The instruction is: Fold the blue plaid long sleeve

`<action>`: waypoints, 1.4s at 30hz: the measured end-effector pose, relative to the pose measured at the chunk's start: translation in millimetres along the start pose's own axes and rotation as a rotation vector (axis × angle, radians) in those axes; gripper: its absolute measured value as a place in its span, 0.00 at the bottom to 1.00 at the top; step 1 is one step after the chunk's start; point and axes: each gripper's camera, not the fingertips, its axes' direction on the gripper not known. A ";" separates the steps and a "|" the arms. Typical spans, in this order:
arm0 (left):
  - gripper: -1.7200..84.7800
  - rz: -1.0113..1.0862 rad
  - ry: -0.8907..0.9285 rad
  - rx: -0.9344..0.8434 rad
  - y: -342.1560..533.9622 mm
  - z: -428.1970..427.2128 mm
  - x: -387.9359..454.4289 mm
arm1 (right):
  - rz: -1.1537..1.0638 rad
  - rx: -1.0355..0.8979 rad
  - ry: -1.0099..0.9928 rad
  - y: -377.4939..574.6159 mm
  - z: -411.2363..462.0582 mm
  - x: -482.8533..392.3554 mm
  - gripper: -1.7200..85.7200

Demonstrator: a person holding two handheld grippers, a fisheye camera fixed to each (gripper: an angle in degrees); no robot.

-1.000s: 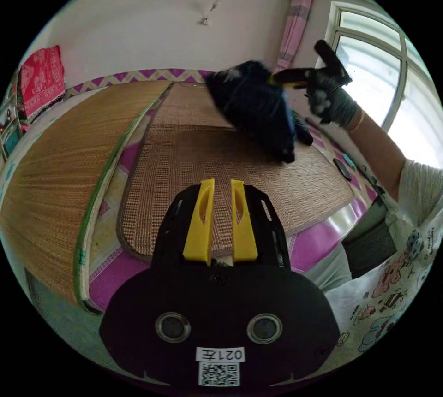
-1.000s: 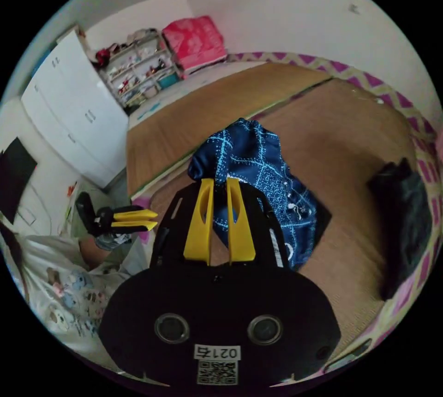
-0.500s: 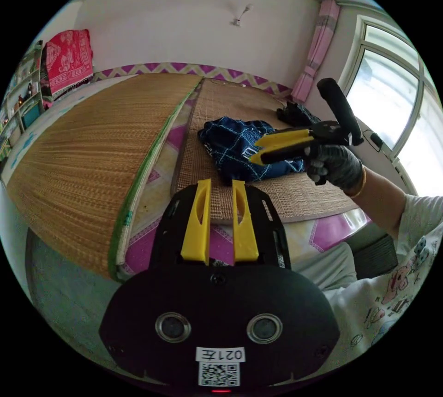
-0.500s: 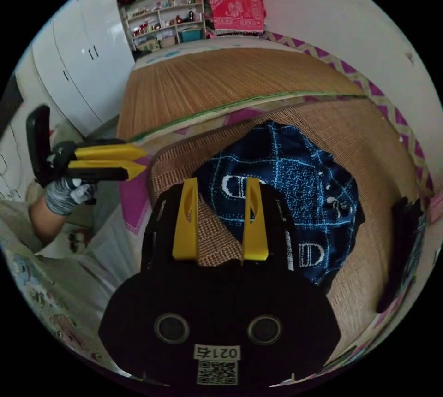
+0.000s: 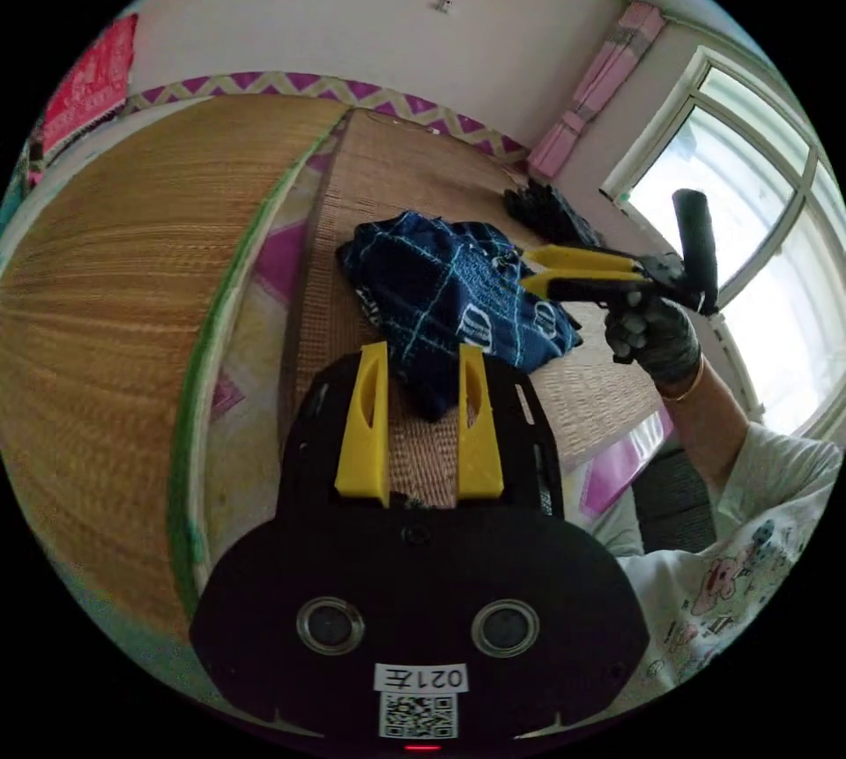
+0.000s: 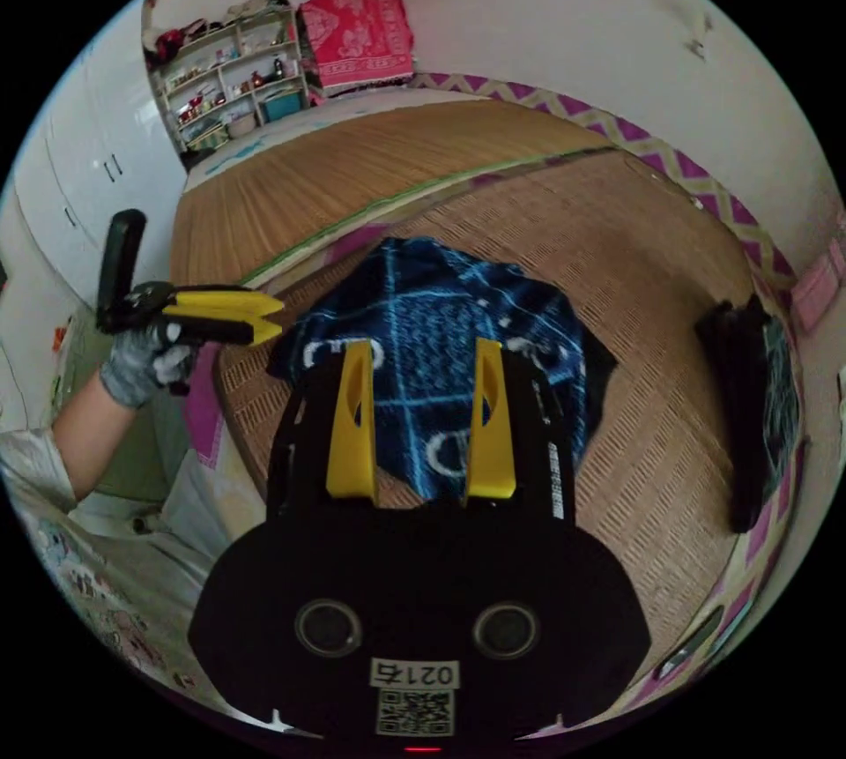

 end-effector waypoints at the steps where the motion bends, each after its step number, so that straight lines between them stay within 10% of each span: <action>1: 0.15 -0.001 0.001 -0.007 -7.2 5.5 -4.8 | 0.033 -0.013 0.010 13.1 -6.0 15.7 0.20; 11: 0.15 -0.086 0.055 -0.090 -73.0 51.2 -73.7 | 0.465 -0.119 -0.131 98.9 16.3 131.5 0.21; 22: 0.02 -0.080 -0.013 -0.082 -65.5 67.9 -51.2 | 0.377 -0.226 -0.384 12.0 60.1 171.9 0.07; 34: 0.09 -0.137 -0.146 0.128 -30.9 76.2 52.7 | -0.013 -0.231 0.298 -196.8 79.6 80.6 0.16; 42: 0.12 -0.073 -0.302 0.230 -23.4 28.0 30.3 | -0.397 -0.127 -0.034 -96.5 30.0 -69.1 0.21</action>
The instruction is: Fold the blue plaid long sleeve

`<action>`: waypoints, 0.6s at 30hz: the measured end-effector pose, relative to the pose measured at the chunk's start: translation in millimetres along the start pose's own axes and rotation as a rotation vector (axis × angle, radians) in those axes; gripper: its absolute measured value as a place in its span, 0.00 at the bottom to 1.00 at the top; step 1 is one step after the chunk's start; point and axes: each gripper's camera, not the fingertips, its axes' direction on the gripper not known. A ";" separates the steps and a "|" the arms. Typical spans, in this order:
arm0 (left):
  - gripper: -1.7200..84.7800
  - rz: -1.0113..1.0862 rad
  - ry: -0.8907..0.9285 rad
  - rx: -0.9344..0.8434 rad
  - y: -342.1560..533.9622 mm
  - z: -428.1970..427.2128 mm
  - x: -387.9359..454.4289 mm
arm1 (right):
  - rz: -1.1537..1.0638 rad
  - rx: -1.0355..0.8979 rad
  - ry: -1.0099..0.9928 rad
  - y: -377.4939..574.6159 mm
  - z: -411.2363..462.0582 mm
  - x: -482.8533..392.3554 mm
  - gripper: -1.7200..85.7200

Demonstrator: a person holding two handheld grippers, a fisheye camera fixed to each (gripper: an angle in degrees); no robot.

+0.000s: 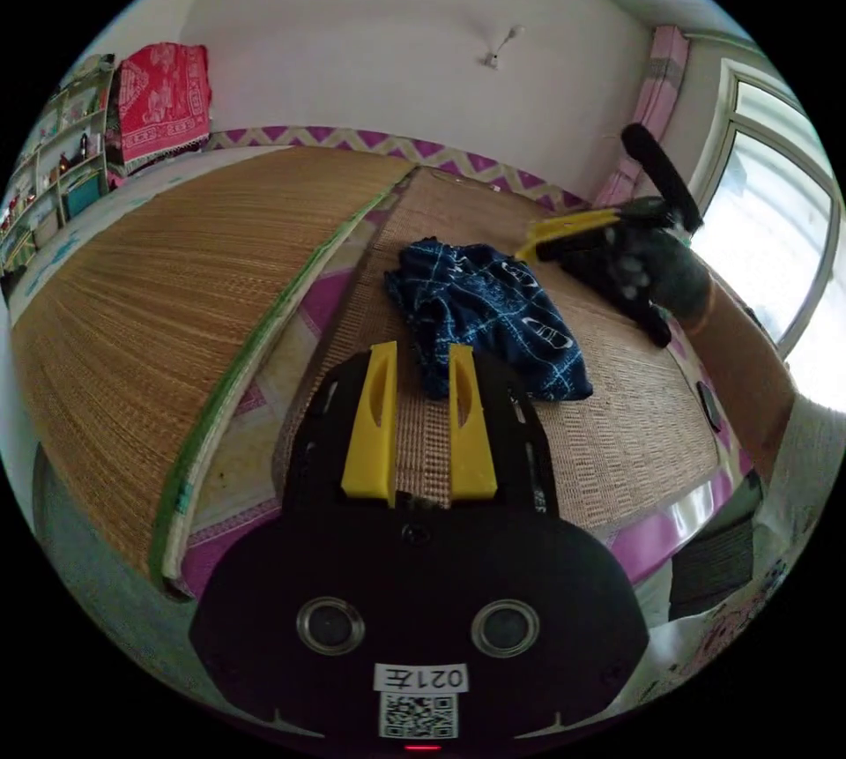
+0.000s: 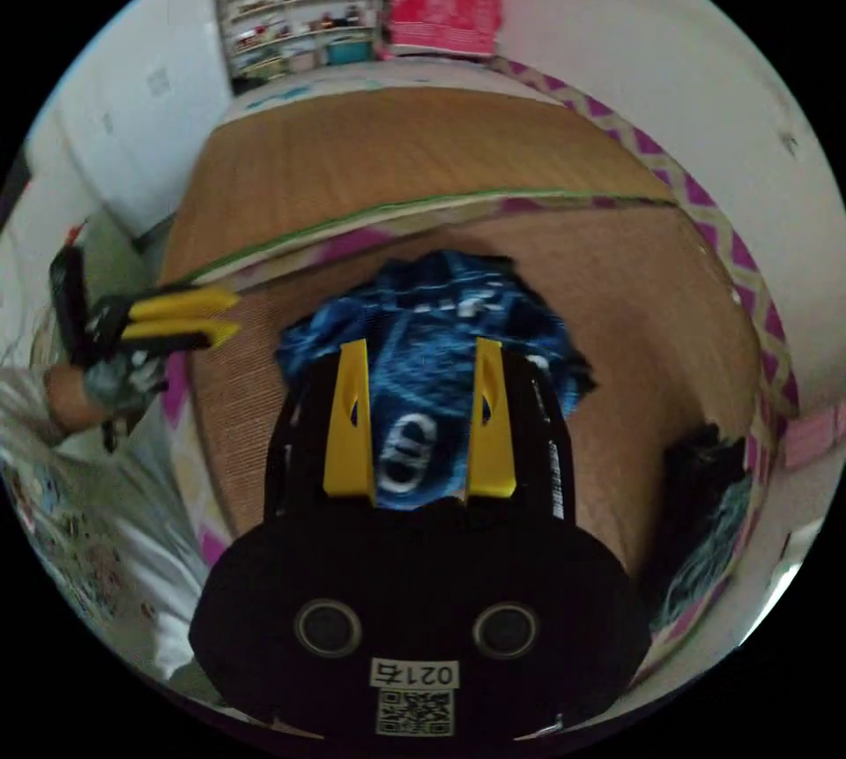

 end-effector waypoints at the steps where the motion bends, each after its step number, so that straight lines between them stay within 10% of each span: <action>1: 0.12 0.002 -0.003 -0.002 -0.2 1.0 -0.5 | -0.064 -0.017 0.023 3.0 8.8 -34.0 0.21; 12: 0.12 0.080 0.033 -0.105 -11.5 29.6 4.0 | 0.131 -0.031 0.169 7.5 80.3 -60.6 0.16; 18: 0.11 0.106 0.045 -0.096 -28.0 38.9 5.7 | 0.416 0.186 -0.200 64.7 19.9 35.1 0.07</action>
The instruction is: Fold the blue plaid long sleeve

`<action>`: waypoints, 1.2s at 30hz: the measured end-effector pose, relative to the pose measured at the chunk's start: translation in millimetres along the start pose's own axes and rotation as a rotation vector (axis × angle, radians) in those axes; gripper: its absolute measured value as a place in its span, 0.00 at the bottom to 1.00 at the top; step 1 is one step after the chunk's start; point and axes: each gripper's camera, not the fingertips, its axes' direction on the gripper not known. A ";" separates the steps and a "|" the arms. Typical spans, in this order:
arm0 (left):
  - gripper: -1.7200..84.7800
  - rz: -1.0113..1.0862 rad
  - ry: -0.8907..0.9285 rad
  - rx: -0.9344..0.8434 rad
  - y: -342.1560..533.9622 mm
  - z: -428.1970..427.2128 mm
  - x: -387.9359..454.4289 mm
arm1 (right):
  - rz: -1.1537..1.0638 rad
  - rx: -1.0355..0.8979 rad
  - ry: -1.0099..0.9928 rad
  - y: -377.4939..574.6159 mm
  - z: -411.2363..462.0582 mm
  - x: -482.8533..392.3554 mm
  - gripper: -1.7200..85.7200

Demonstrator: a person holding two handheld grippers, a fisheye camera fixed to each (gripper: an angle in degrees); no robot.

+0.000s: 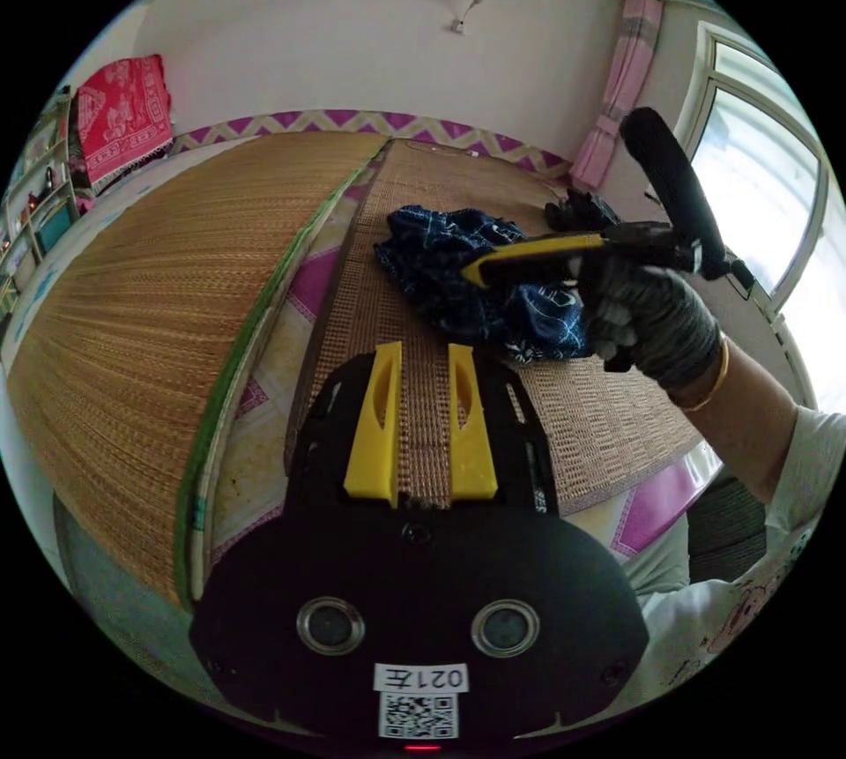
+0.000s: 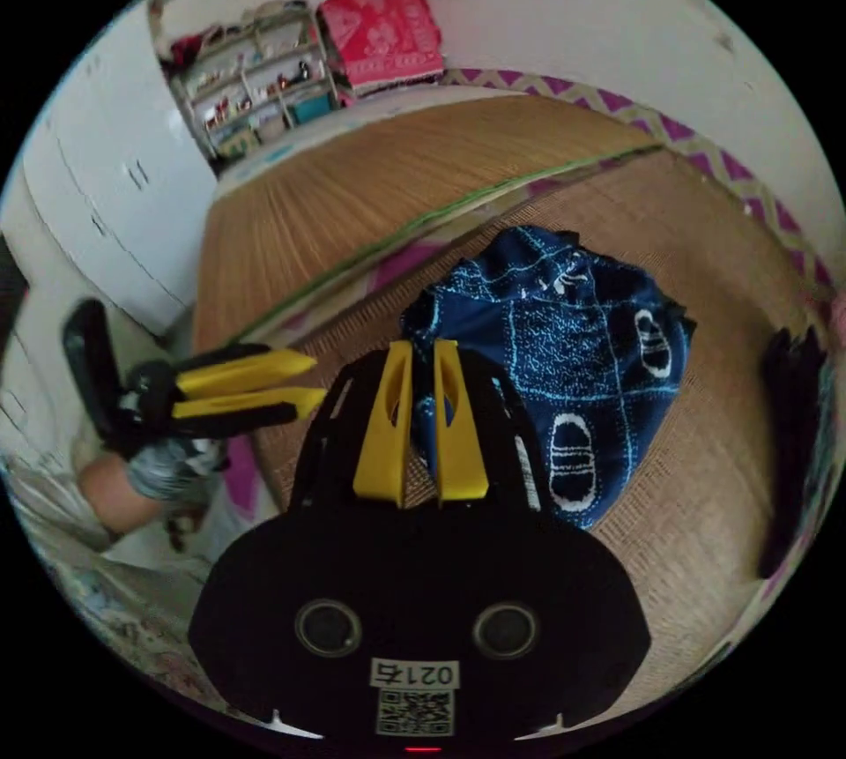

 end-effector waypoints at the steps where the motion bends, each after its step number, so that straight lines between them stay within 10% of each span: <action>1: 0.11 0.002 0.011 -0.003 -2.5 2.2 0.5 | 0.063 0.016 -0.092 2.1 -11.2 24.9 0.07; 6: 0.13 0.022 0.084 -0.030 -30.1 25.2 8.7 | 0.255 0.059 -0.378 19.6 -27.3 107.1 0.07; 18: 0.01 -0.087 0.038 -0.171 -77.4 95.3 -18.8 | 0.538 0.487 -0.314 188.1 -231.3 300.3 0.05; 25: 0.01 -0.065 0.086 -0.226 -107.2 110.3 -40.0 | 0.906 0.334 -0.395 346.6 -178.6 404.9 0.05; 36: 0.07 0.099 0.035 -0.080 -161.7 82.4 -56.7 | 0.610 0.397 -0.011 326.1 -246.6 397.5 0.14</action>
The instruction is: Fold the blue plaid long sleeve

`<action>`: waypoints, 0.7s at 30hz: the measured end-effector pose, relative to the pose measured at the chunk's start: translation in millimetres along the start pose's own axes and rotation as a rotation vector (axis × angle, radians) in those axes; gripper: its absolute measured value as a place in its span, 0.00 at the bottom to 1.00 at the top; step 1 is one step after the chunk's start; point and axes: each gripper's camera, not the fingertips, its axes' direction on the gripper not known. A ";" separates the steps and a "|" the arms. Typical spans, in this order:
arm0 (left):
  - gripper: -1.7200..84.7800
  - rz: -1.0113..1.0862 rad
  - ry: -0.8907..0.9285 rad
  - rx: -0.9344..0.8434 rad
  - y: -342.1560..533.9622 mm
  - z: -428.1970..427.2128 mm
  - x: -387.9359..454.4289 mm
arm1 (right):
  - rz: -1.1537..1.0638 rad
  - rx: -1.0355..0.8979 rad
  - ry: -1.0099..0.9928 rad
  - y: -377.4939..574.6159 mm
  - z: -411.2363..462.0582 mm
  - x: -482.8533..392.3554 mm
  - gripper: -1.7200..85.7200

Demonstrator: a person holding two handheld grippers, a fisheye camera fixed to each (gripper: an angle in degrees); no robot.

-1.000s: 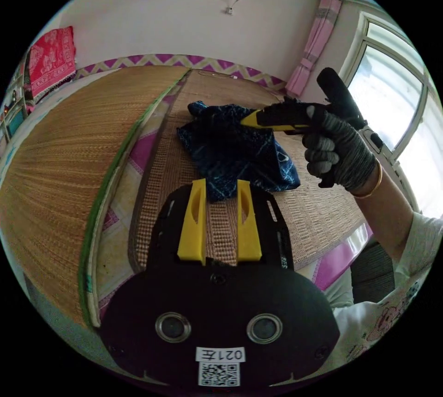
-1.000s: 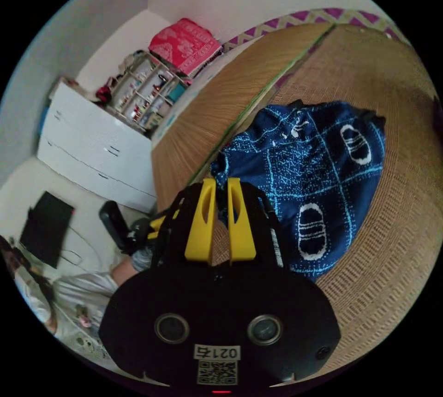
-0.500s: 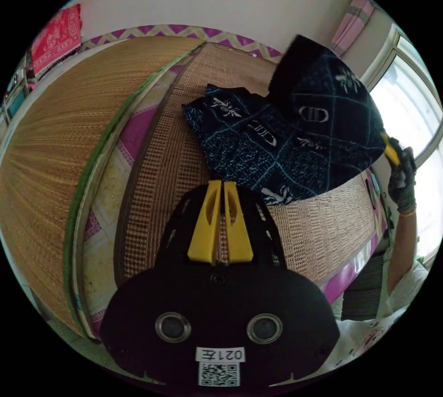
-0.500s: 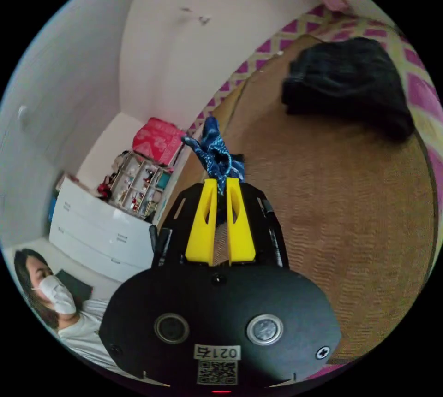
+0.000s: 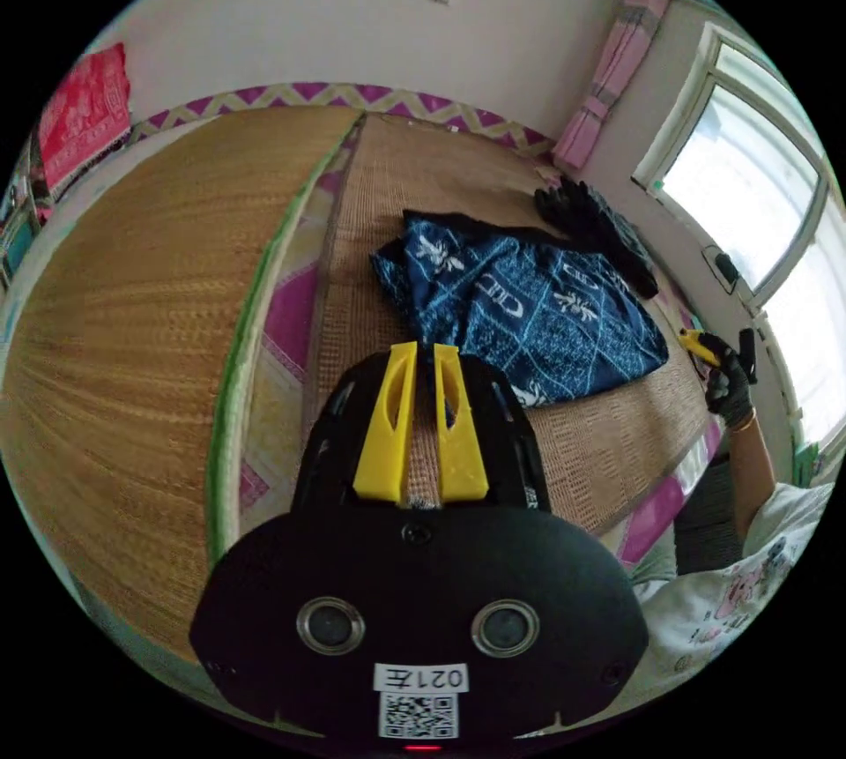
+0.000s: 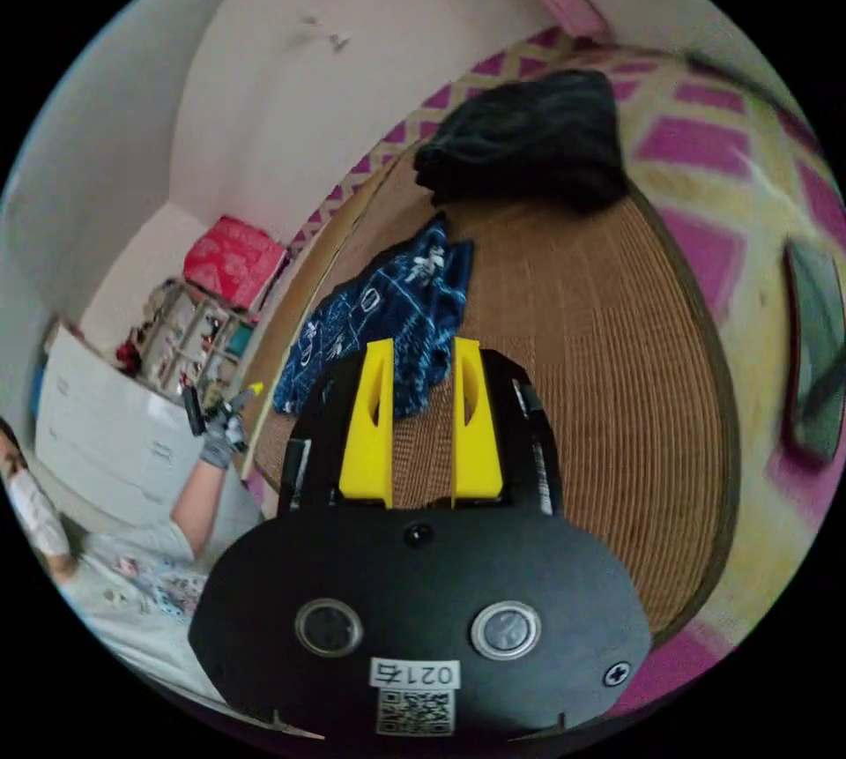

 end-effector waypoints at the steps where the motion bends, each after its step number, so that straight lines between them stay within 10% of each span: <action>1: 0.08 0.027 -0.013 -0.004 -8.2 3.9 2.1 | -0.055 -0.037 -0.006 -24.7 18.0 -5.3 0.15; 21: 0.07 0.044 0.344 -0.285 -182.7 143.6 -65.8 | -0.003 -0.440 -0.132 -216.8 189.9 49.8 0.11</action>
